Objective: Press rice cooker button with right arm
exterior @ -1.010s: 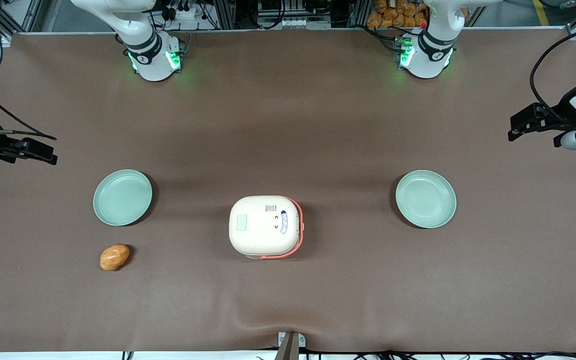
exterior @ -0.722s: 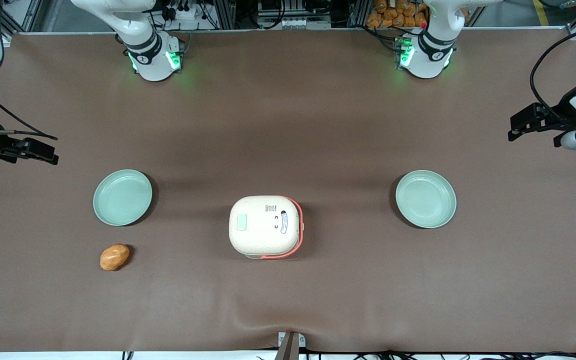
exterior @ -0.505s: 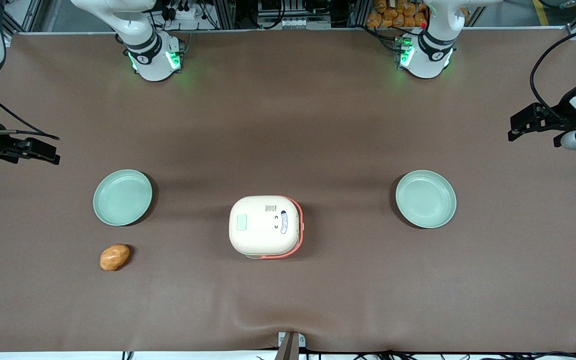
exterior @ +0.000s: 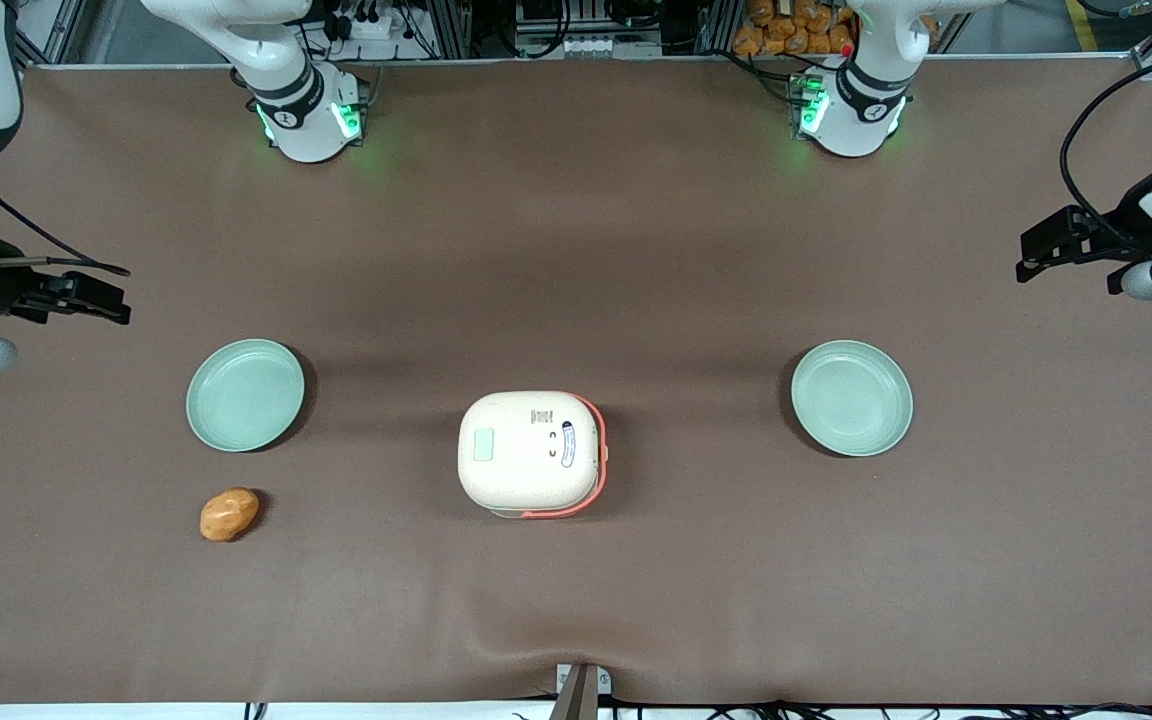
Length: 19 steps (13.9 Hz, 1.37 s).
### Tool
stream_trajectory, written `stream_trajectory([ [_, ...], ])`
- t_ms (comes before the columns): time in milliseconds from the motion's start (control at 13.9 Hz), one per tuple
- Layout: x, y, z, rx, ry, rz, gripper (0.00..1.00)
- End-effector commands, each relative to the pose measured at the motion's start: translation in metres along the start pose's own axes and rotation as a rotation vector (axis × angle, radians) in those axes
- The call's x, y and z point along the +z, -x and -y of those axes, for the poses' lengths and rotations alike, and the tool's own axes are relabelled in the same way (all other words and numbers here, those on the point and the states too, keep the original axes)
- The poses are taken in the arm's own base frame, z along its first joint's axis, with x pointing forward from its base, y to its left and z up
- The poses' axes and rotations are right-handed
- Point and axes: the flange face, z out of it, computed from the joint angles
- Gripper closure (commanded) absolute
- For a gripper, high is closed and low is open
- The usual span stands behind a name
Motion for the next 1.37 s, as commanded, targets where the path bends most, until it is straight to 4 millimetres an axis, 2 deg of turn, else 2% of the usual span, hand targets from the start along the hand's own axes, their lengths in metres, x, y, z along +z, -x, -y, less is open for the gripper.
stream_trajectory([
  [0, -0.006, 0.005, 0.007, -0.017, -0.016, -0.008, 0.0],
  [216, -0.006, 0.005, 0.033, -0.058, -0.013, -0.009, 0.0],
  [433, -0.006, 0.005, 0.077, -0.125, -0.009, -0.023, 0.0],
  [722, 0.005, -0.007, 0.141, -0.225, -0.008, -0.105, 0.0],
  [794, 0.007, -0.011, 0.151, -0.238, -0.021, -0.131, 0.0],
  [1082, 0.042, -0.032, 0.192, -0.242, -0.175, -0.143, 0.0],
  [1227, 0.061, -0.039, 0.222, -0.268, -0.193, -0.162, 0.0],
  [1299, 0.072, -0.04, 0.24, -0.292, -0.188, -0.168, 0.11],
])
